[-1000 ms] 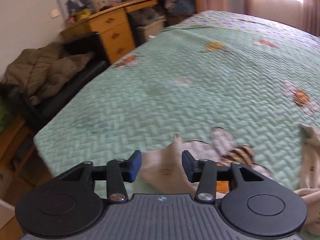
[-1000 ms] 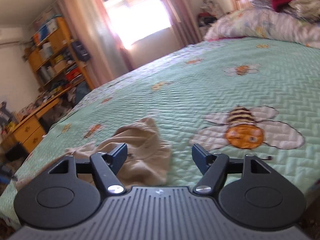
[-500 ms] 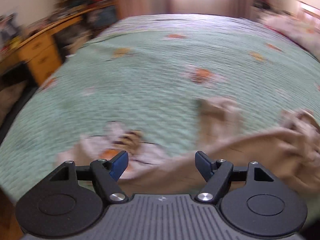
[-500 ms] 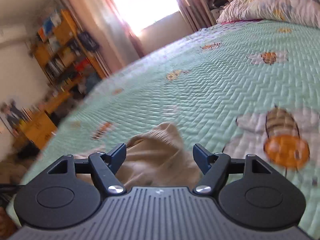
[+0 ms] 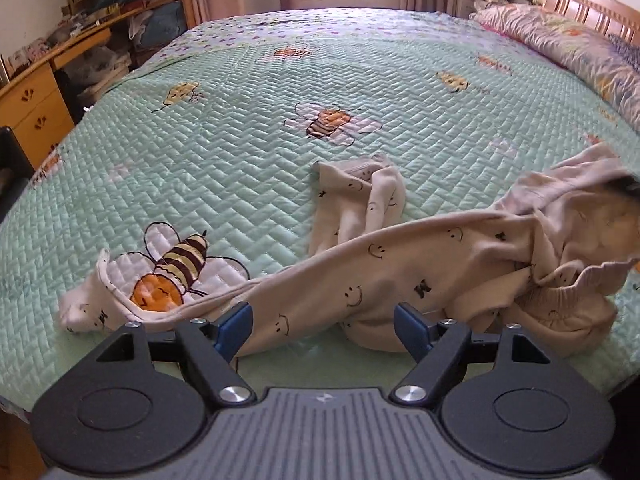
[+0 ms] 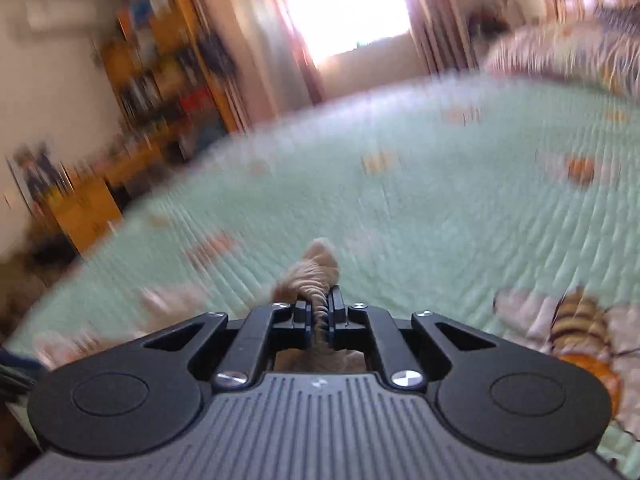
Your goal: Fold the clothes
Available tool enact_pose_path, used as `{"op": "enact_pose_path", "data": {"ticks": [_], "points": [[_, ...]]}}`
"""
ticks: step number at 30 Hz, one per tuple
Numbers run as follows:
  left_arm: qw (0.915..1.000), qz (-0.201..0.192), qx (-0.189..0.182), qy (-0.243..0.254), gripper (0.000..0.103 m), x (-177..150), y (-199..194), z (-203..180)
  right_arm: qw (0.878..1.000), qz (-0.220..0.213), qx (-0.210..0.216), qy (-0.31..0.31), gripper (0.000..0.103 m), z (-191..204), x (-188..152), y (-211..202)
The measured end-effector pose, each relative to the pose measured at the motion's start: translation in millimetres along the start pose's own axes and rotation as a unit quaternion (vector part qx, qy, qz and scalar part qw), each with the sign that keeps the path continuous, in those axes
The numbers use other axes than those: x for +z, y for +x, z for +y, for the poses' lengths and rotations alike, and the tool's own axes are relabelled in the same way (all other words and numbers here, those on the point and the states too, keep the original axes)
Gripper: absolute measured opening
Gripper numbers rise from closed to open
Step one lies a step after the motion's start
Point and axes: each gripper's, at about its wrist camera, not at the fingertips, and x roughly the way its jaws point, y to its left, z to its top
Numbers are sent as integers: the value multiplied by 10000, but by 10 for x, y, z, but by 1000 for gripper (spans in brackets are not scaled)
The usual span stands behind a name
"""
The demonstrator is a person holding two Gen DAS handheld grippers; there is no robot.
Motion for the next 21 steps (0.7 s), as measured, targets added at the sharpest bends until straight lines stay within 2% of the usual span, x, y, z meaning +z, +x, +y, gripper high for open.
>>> {"op": "enact_pose_path", "data": {"ticks": [2, 5, 8, 10, 14, 17, 19, 21], "points": [[9997, -112, -193, 56, 80, -8, -49, -24, 9985, -498, 167, 127, 8, 52, 77, -401], [9982, -330, -360, 343, 80, -30, -115, -138, 9955, -865, 337, 192, 8, 66, 103, -899], [9928, -647, -400, 923, 80, -61, -119, -371, 9950, -791, 548, 271, 8, 37, 63, -1124], [9851, -887, -426, 1408, 80, -83, -122, -545, 9949, -687, 645, 357, 8, 23, -3, -1177], [9583, -1309, -465, 2498, 82, -94, -96, -893, 9933, -604, 916, 361, 8, 44, -130, -1254], [9340, -1487, -821, 3145, 82, -24, -81, -1066, 9926, -561, 1028, 328, 8, 91, -146, -1304], [9135, -1461, -1157, 3616, 82, 2, -60, -1137, 9927, -551, 1026, 317, 8, 86, -145, -1326], [8990, -1250, -1449, 3940, 82, 31, -4, -1185, 9930, -556, 993, 332, 9, 58, -143, -1346]]}}
